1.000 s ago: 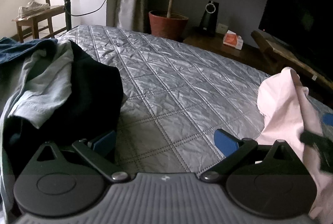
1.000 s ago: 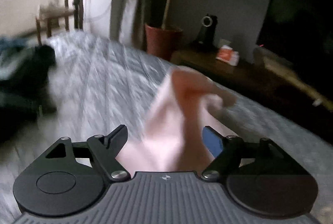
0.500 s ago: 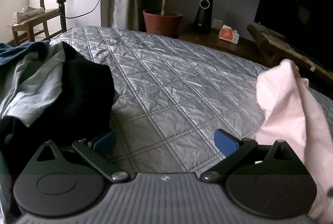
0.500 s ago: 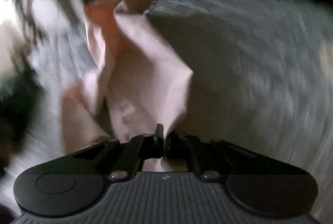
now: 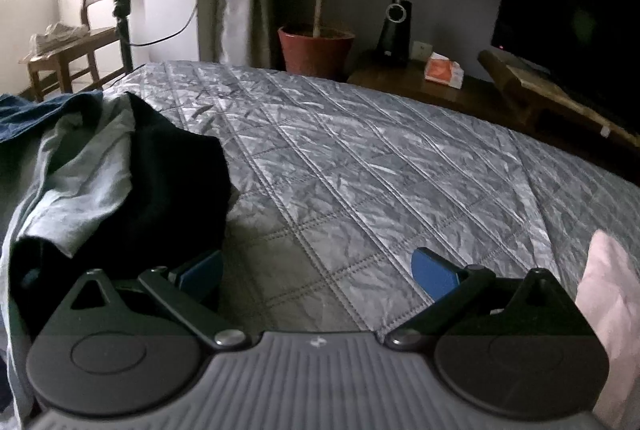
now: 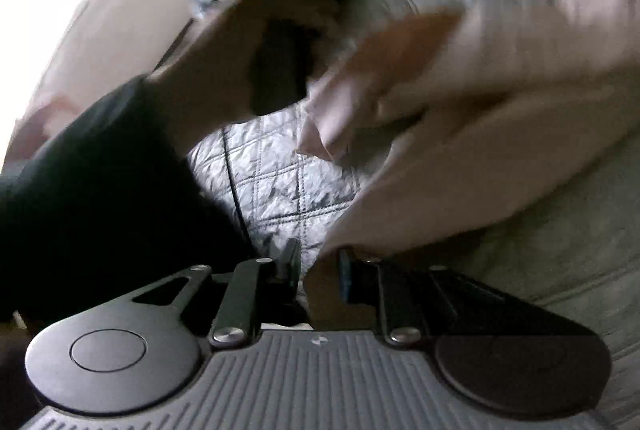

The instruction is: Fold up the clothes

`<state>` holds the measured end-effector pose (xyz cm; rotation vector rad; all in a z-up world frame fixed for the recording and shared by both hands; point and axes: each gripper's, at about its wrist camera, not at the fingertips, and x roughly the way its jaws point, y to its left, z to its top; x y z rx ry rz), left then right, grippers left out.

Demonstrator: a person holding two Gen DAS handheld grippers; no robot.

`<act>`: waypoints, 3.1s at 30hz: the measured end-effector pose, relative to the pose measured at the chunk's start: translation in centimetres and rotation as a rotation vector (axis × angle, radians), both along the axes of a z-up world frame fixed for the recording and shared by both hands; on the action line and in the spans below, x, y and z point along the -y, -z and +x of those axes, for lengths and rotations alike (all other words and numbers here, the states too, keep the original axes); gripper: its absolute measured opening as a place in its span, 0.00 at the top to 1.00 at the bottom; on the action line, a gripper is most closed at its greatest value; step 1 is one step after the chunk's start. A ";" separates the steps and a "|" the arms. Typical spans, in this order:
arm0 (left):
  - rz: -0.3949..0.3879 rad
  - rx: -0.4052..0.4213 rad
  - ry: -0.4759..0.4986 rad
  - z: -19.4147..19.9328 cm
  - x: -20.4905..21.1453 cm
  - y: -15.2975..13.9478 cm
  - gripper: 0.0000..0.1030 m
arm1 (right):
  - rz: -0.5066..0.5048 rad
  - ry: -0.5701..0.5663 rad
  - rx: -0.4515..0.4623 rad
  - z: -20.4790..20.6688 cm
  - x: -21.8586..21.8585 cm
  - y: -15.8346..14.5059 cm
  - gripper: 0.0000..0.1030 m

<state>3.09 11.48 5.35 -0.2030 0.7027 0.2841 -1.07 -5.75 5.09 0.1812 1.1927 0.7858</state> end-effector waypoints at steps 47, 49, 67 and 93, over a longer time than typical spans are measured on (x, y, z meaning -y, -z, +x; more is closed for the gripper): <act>-0.003 -0.032 0.015 0.5 0.4 0.5 0.02 | -0.431 -0.224 0.268 14.1 5.0 2.4 0.98; -0.004 -0.032 0.014 0.4 0.3 0.5 0.02 | -0.391 -0.179 0.253 13.2 5.6 1.8 0.99; 0.022 0.025 -0.068 -0.1 -0.4 -0.1 0.02 | -0.069 0.162 0.658 21.2 2.8 -10.6 0.92; 0.023 -0.014 -0.030 0.4 0.4 0.4 0.02 | -0.144 0.764 0.243 17.8 17.6 1.1 0.87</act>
